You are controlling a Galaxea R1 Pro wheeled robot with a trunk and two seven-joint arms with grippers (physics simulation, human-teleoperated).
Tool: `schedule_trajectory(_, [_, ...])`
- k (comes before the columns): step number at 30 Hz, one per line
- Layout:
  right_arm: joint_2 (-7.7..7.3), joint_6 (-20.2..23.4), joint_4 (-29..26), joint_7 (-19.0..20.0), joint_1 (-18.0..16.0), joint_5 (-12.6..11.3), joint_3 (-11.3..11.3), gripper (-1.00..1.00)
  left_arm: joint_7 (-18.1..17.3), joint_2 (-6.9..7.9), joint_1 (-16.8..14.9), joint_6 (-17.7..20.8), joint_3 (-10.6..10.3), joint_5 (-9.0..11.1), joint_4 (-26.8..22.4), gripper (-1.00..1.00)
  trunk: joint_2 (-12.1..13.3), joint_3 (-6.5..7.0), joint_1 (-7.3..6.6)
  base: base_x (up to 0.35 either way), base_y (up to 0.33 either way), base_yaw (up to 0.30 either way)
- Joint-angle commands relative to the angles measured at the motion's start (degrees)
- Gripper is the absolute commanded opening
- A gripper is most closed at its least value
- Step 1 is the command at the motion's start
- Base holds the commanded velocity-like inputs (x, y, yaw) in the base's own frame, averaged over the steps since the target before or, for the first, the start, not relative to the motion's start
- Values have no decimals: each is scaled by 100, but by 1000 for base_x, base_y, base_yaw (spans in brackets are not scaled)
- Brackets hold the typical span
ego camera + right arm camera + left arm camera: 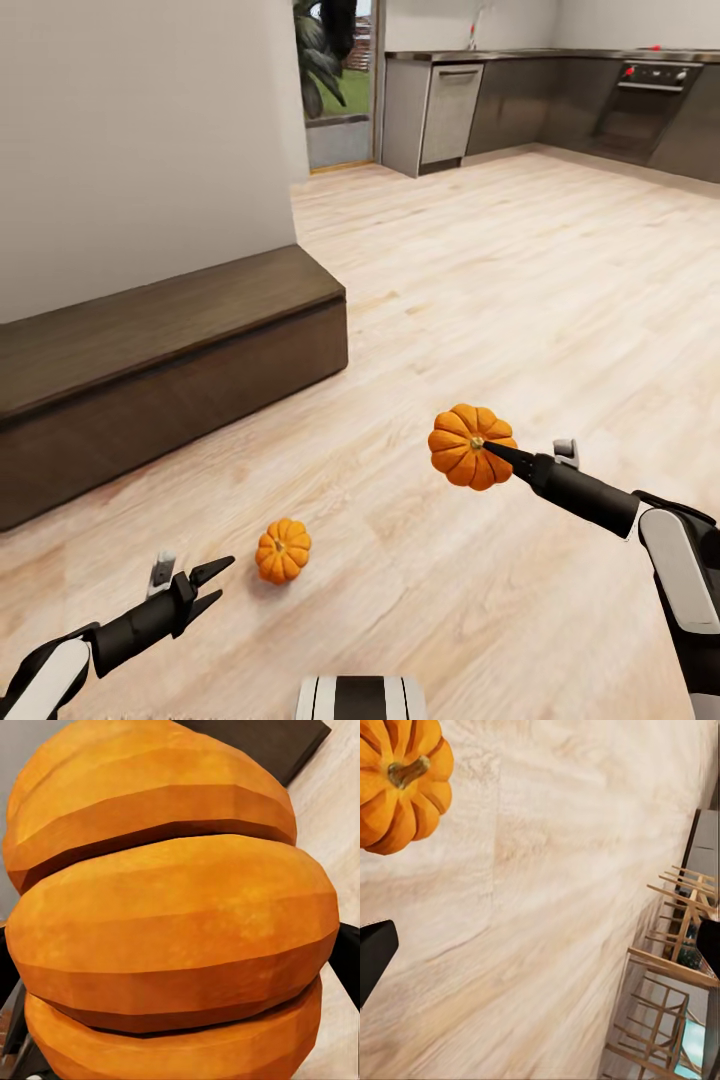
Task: Place each of the two pumpkins and all three candles from the living room inside a cabinet in the living room (use any cabinet), then make sure every cabinet is closed, and position the cauldron so it is next to a table in the living room.
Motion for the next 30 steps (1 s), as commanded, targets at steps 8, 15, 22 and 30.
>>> schedule_trajectory(8, [8,25,-8,-98,-2,10,-1,-100,-65,-1,-3,3,7,-1,69,100,-1,-3,-1,161,-189,288])
schedule_trajectory(15, [9,25,-9,-107,-2,8,0,-100,-904,18,-14,-64,-17,-166,326,100,-1,-2,-1,178,-113,291])
schedule_trajectory(22, [9,25,-9,-107,-2,9,2,-100,-1216,19,-36,-69,-14,-334,359,100,-1,-2,-1,128,-207,292])
schedule_trajectory(30, [9,25,2,-107,-2,10,8,-100,-1227,10,-38,-68,-11,-337,359,100,-1,-2,-1,119,-132,292])
